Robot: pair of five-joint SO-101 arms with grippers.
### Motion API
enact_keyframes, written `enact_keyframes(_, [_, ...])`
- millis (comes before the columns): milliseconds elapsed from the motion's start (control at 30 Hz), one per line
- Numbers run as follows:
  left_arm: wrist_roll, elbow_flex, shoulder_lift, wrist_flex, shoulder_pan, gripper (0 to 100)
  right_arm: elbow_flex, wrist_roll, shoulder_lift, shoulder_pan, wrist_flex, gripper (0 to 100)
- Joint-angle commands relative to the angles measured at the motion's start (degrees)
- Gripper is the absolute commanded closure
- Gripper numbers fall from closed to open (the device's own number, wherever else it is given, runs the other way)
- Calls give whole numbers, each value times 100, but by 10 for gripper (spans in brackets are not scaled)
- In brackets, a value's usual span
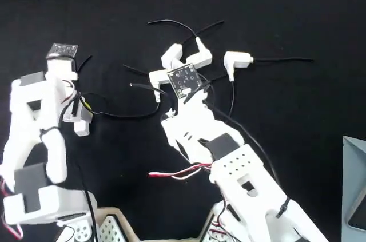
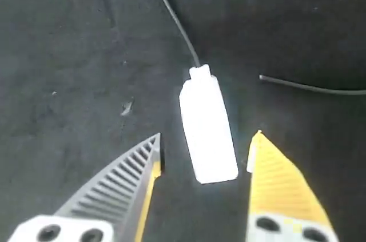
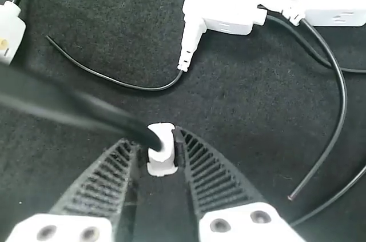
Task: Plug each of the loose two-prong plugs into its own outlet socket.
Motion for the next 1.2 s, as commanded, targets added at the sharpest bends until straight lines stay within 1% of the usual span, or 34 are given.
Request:
enact_keyframes(0, [70, -40, 176, -97, 558, 750, -31, 44, -75, -79, -105, 985])
enact_keyframes(133, [79, 4, 132, -88, 1253, 754, -31, 44, -75, -79, -105, 985])
enact_keyframes(233, [378, -22, 79, -88, 1727, 752, -31, 44, -75, -79, -105, 985])
enact_keyframes(367, [554, -13, 62, -88, 2000, 750, -31, 44, -75, -70, -105, 985])
enact_keyframes(467, [554, -101, 53, 26, 1815, 750, -31, 44, -57, -70, -105, 985])
enact_keyframes(633, [554, -690, -237, 809, 1156, 749, -31, 44, -57, -70, -105, 985])
enact_keyframes(733, [519, -769, -492, 993, 804, 748, -31, 44, -57, -70, -105, 985])
enact_keyframes(833, [510, -462, -563, 941, 673, 681, -31, 44, -57, -70, -105, 985])
enact_keyframes(900, [545, -180, -519, 756, 664, 653, -31, 44, -57, -70, -105, 985])
enact_keyframes(1067, [554, 444, -431, -193, 637, 686, -22, 44, -48, -79, -97, 985])
enact_keyframes(1167, [554, 760, -299, -756, 637, 731, -22, 44, -48, -79, -88, 985])
